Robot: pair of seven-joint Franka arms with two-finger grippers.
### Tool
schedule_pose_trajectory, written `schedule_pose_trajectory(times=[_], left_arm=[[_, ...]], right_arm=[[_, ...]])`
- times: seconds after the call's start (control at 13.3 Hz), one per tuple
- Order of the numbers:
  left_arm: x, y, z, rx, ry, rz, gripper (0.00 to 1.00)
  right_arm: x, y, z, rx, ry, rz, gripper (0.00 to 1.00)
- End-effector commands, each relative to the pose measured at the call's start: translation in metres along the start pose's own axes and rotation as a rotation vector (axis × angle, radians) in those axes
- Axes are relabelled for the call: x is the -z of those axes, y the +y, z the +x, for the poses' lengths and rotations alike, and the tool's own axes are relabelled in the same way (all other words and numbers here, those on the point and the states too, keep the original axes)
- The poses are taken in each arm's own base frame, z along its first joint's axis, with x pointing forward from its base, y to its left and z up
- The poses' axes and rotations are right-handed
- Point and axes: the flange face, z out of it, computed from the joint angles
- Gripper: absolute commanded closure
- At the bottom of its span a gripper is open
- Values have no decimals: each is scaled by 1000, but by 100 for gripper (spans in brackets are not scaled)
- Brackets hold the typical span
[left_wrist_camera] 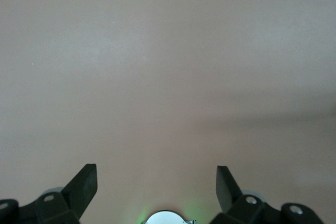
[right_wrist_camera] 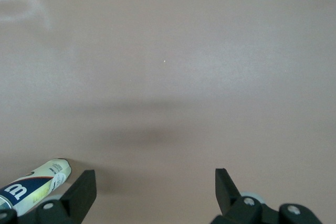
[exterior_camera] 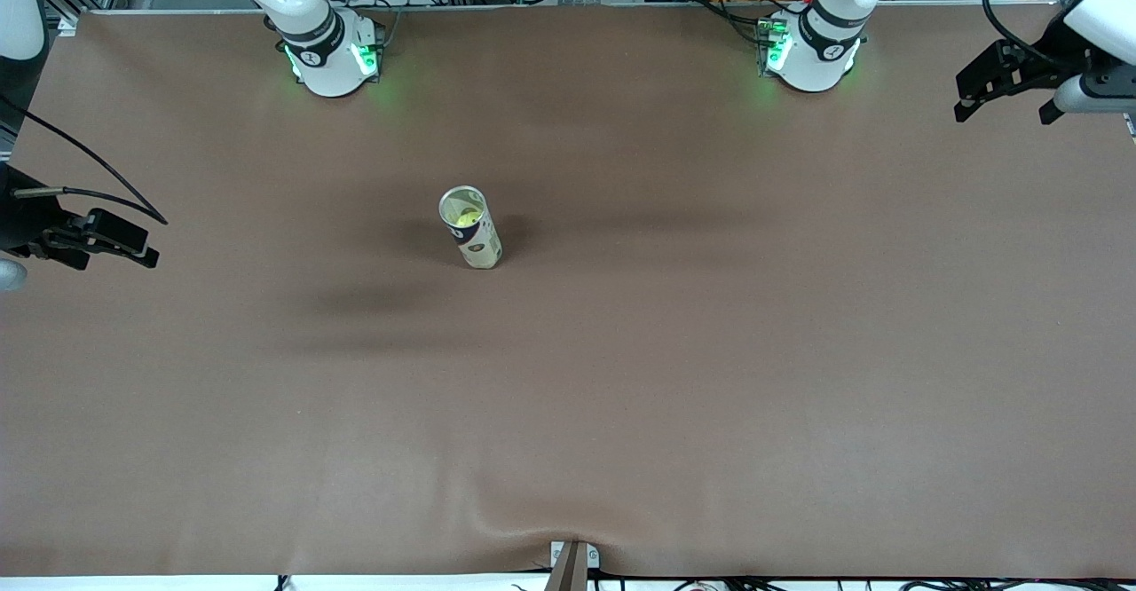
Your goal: Insert tennis ball vertically with right arm
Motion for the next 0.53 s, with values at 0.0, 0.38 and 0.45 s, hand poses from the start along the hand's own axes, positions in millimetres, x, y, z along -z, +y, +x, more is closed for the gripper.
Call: schedule_pose_trajectory(times=[0.0,0.38,0.45], left_arm=[[2,0,11,16,1,-19,0],[-3,-1,13,11,-12,-23,0],[-3,-1,11,10,-19,-23,0]], right_arm=[[3,1,-3,8,4,17,0],[2,1,-3,8,3,18,0],[2,1,-3,8,3,18,0]])
